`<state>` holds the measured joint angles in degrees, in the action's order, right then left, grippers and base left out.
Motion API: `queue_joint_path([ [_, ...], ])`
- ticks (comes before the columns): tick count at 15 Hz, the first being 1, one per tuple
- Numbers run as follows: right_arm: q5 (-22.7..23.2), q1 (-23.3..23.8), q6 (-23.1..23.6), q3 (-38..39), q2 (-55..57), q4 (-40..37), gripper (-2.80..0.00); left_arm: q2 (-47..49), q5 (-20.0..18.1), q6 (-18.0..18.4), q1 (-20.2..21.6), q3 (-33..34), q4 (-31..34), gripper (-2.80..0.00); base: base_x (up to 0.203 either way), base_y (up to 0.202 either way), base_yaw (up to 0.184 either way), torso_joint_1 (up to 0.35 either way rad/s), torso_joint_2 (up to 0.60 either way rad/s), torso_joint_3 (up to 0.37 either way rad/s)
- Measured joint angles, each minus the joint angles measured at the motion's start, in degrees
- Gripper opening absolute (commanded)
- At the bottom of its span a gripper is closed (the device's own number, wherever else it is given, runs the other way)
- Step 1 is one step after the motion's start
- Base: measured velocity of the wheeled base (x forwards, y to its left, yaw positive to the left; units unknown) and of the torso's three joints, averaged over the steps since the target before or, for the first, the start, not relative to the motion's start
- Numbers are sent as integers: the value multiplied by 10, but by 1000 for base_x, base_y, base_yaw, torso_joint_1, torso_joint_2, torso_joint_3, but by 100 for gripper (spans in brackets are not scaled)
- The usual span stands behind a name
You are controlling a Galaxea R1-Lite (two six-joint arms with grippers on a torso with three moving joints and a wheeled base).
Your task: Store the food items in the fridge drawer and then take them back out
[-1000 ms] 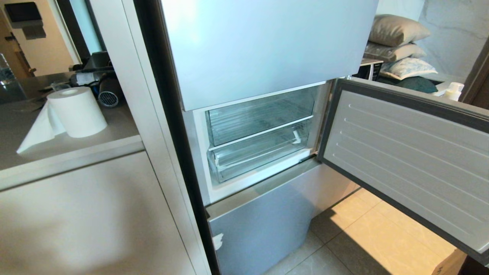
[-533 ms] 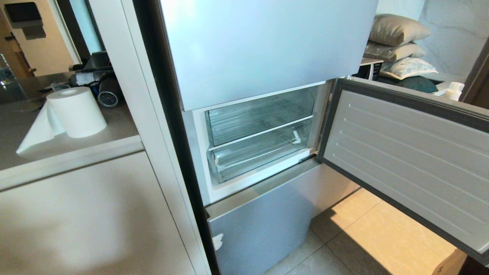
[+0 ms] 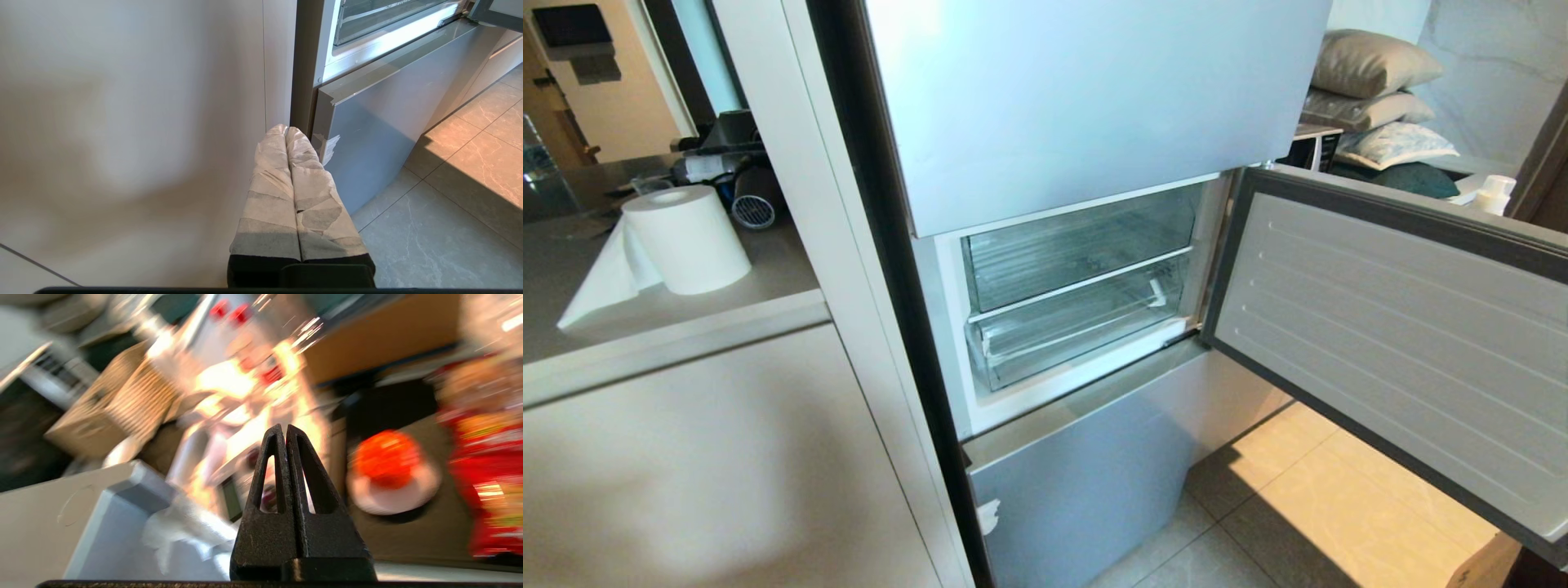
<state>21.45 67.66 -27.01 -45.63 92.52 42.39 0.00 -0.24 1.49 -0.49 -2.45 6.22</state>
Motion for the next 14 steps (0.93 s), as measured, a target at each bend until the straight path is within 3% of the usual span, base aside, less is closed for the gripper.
queue_joint_path([
  [4, 128, 0, -95, -73, 46, -62, -280, 0, 0, 0, 0, 0, 0, -280, 0, 0, 0, 0, 0, 0],
  [10, 316, 16, -320, -123, 67, -74, -280, 0, 0, 0, 0, 0, 0, -280, 0, 0, 0, 0, 0, 0],
  [12, 352, 22, -331, -116, 46, -119, -280, 0, 0, 0, 0, 0, 0, -280, 0, 0, 0, 0, 0, 0],
  [14, 359, 33, -332, -109, 12, -148, -280, 0, 0, 0, 0, 0, 0, -280, 0, 0, 0, 0, 0, 0],
])
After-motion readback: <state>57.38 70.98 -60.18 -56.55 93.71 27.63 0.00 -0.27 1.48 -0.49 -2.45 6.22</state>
